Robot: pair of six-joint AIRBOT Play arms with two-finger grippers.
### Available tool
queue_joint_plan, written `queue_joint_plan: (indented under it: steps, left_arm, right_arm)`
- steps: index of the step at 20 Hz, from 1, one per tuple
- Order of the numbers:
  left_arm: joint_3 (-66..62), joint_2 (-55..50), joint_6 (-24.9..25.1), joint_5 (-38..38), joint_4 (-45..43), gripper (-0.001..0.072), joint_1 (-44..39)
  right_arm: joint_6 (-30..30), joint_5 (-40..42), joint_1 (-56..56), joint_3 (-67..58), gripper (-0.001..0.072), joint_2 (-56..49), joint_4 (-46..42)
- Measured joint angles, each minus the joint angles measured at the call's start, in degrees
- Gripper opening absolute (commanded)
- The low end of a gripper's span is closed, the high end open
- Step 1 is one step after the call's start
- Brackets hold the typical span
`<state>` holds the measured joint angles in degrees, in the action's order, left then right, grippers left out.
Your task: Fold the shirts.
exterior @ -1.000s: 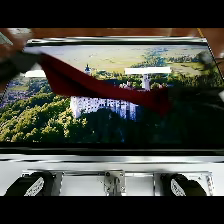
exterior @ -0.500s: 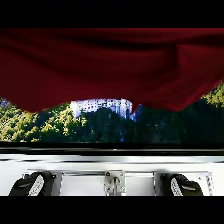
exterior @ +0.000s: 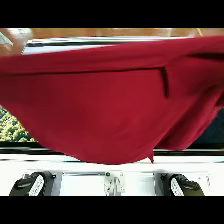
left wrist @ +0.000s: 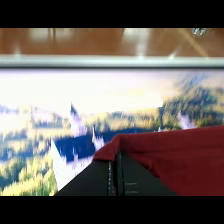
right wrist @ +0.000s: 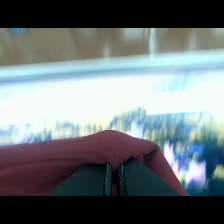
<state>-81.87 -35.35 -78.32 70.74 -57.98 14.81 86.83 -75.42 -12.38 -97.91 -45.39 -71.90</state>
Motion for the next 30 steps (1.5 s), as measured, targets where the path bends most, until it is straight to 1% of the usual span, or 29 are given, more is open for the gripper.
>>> queue_joint_plan:
  steps: [2,4,6,8,11,13,15,16,17,18,19,20,21,22,23,25,27,29,30]
  left_arm:
    - [5.4,-1.9,-0.8,-0.3,-1.6,0.004,0.0]
    - [10.1,-5.7,-2.1,-2.3,-2.9,0.0041,0.0]
    - [12.9,-11.1,-3.2,-5.2,-3.4,0.0041,-0.1]
    - [14.4,-17.5,-3.9,-8.1,-3.2,0.0041,-0.2]
    - [15.3,-27.5,-4.5,-12.2,0.2,0.0041,-0.2]
    - [15.6,-33.8,-4.7,-13.5,2.9,0.0041,-0.2]
    - [15.8,-39.2,-4.9,-14.2,5.1,0.0043,-1.0]
    - [15.8,-41.7,-4.9,-14.3,5.7,0.0075,-1.6]
    - [15.9,-43.7,-4.9,-14.4,6.3,0.0202,-2.1]
    - [15.9,-45.2,-4.9,-14.5,6.8,0.0417,-2.5]
    - [15.8,-46.3,-4.9,-14.2,7.0,0.0556,-2.8]
    - [15.4,-47.2,-4.9,-13.5,7.3,0.0564,-2.9]
    - [14.7,-47.8,-4.9,-12.2,7.4,0.0562,-2.4]
    - [13.8,-48.2,-4.9,-10.3,6.8,0.0541,-1.6]
    - [12.6,-48.4,-4.9,-7.3,5.7,0.0486,-0.2]
    - [11.0,-48.3,-4.9,-0.5,2.4,0.0487,2.8]
    - [11.5,-47.0,-4.0,5.8,-1.3,0.0704,5.8]
    - [15.5,-44.8,-2.4,10.4,-3.3,0.0705,7.8]
    - [18.8,-43.6,-1.5,11.5,-3.5,0.0705,8.5]
  right_arm:
    - [0.5,-2.2,0.1,0.0,0.0063,-7.1,0.1]
    - [1.0,-2.4,0.8,-0.1,0.0063,-15.0,0.5]
    - [1.7,0.2,2.2,-0.1,0.0064,-23.6,2.3]
    - [2.5,5.1,4.0,-0.1,0.0064,-31.8,4.9]
    - [5.0,12.0,6.8,-0.1,0.0064,-42.5,7.1]
    - [6.4,14.3,8.5,-0.1,0.0064,-48.0,8.3]
    - [7.4,14.9,10.2,-0.1,0.0064,-52.3,9.0]
    - [7.6,14.9,11.1,-0.1,0.0067,-54.0,9.2]
    - [8.2,14.6,11.9,-0.1,0.0108,-55.5,9.4]
    - [8.6,14.4,12.7,-0.1,0.0297,-56.5,9.7]
    - [8.9,14.4,13.1,-0.2,0.0547,-57.1,9.9]
    - [9.0,14.3,13.2,-0.3,0.0592,-57.3,9.9]
    - [8.6,13.6,13.1,-0.7,0.0592,-57.1,9.9]
    - [7.4,12.1,12.5,-1.2,0.0591,-56.5,9.8]
    - [5.9,10.1,11.5,-1.7,0.059,-55.4,9.1]
    - [3.4,5.2,8.8,-2.3,0.0589,-52.8,5.4]
    - [1.7,-1.3,5.0,-2.5,0.0589,-50.4,1.1]
    - [0.7,-7.4,0.6,-1.9,0.059,-48.9,-1.0]
    - [0.4,-10.1,-1.6,-0.8,0.0591,-48.4,-1.1]
